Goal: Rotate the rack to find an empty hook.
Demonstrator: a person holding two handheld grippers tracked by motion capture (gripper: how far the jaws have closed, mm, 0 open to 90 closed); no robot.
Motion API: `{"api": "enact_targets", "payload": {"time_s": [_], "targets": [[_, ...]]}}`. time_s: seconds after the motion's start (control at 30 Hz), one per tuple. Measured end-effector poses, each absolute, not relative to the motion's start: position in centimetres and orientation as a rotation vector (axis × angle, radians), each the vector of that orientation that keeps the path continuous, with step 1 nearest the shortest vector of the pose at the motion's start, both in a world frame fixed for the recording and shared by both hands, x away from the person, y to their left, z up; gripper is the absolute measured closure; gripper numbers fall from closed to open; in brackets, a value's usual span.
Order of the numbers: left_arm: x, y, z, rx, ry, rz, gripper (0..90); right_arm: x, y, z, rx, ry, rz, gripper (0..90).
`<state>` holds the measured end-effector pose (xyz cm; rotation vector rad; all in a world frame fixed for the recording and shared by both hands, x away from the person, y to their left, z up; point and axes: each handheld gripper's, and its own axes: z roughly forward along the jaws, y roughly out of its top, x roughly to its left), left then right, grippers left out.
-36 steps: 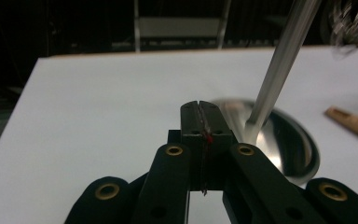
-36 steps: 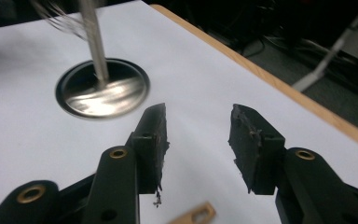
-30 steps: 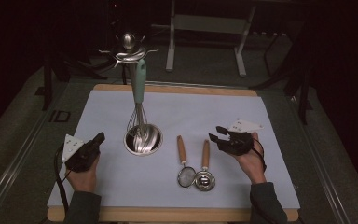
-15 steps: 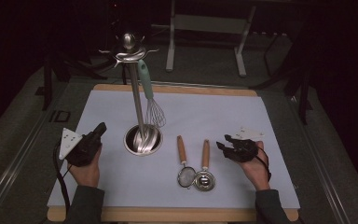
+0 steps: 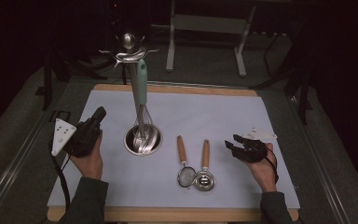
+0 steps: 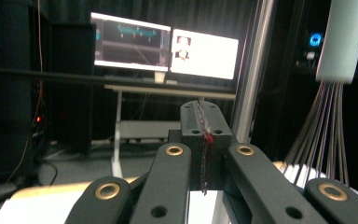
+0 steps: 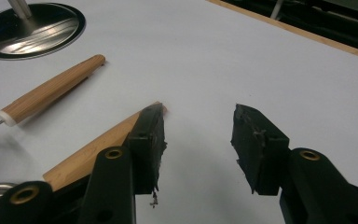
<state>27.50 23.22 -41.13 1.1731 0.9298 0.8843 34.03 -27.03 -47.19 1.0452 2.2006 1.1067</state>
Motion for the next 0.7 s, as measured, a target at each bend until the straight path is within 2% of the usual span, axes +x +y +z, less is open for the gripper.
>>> {"api": "enact_targets", "payload": {"time_s": [0.2, 0.7], "targets": [[27.9, 22.5, -39.4, 1.117, 0.862, 0.862, 90.0, 34.0, -27.1, -47.3, 1.055, 2.196, 1.106, 52.9], [28.1, 20.1, -34.9, 1.085, 0.709, 0.857, 90.0, 34.0, -26.8, -47.6, 1.015, 2.238, 1.092, 60.6]]}}
